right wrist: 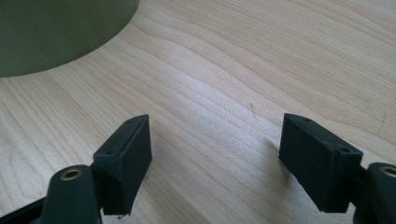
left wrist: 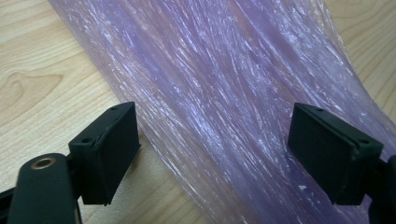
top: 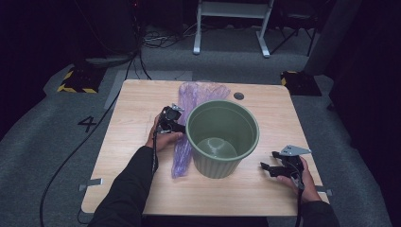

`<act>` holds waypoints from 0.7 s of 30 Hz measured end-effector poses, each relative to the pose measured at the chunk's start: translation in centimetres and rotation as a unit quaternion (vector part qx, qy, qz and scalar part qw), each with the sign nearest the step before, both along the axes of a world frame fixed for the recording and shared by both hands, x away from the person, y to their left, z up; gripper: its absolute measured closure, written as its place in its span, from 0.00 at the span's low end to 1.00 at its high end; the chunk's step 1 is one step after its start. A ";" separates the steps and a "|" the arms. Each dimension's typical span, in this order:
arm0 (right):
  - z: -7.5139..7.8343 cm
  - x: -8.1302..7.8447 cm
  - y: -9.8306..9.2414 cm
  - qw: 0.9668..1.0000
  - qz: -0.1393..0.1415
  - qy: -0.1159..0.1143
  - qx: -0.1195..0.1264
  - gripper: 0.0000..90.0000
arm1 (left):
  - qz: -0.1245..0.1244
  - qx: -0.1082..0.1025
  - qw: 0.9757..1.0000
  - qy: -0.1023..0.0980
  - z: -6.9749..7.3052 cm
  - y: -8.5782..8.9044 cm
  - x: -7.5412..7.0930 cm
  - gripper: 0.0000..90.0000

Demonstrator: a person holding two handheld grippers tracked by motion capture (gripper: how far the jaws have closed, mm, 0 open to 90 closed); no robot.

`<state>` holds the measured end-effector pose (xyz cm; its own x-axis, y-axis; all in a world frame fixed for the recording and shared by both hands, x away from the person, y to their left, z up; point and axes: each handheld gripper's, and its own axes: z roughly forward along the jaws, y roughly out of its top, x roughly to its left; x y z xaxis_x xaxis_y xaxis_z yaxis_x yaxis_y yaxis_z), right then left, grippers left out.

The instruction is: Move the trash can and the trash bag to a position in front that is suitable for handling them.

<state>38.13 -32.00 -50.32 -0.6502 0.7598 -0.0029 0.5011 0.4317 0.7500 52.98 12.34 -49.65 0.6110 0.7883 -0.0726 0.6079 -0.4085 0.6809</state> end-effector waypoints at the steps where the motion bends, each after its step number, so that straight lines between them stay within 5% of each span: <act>1: 0.0 0.0 0.0 1.000 0.000 0.000 0.000 0.28 | 0.000 0.008 1.000 -0.003 0.0 -0.1 -0.1 0.21; 2: 0.0 0.0 0.0 1.000 0.000 0.000 0.000 0.28 | 0.003 0.019 1.000 -0.011 0.0 -0.2 -0.2 0.21; 3: 0.0 0.0 0.0 1.000 0.000 0.000 0.000 0.28 | -0.011 0.022 0.999 -0.020 0.1 -0.1 -0.5 0.32; 5: 0.0 0.0 0.0 1.000 0.000 0.000 -0.001 0.28 | -0.020 0.023 0.999 -0.022 0.2 0.0 -0.7 0.47; 10: 0.0 0.0 0.0 1.000 -0.001 0.000 0.000 0.28 | -0.030 0.024 0.999 -0.021 0.4 0.6 -1.8 0.65; 11: 0.0 0.0 0.0 1.000 0.000 0.000 0.000 0.28 | -0.032 0.023 0.999 -0.019 0.4 1.0 -2.4 0.80; 13: 0.0 0.0 0.0 1.000 0.000 0.000 0.000 0.28 | -0.034 0.020 0.999 -0.017 0.4 1.3 -2.6 0.87; 21: 0.0 0.0 0.0 1.000 0.000 0.000 0.000 0.28 | -0.039 -0.011 0.999 0.005 0.4 3.0 -4.7 0.94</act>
<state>38.13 -32.01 -50.32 -0.6494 0.7604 -0.0040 0.5010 0.4318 0.7500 48.24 15.30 -49.30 0.6693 0.7368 -0.0957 0.5815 -0.4393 0.6847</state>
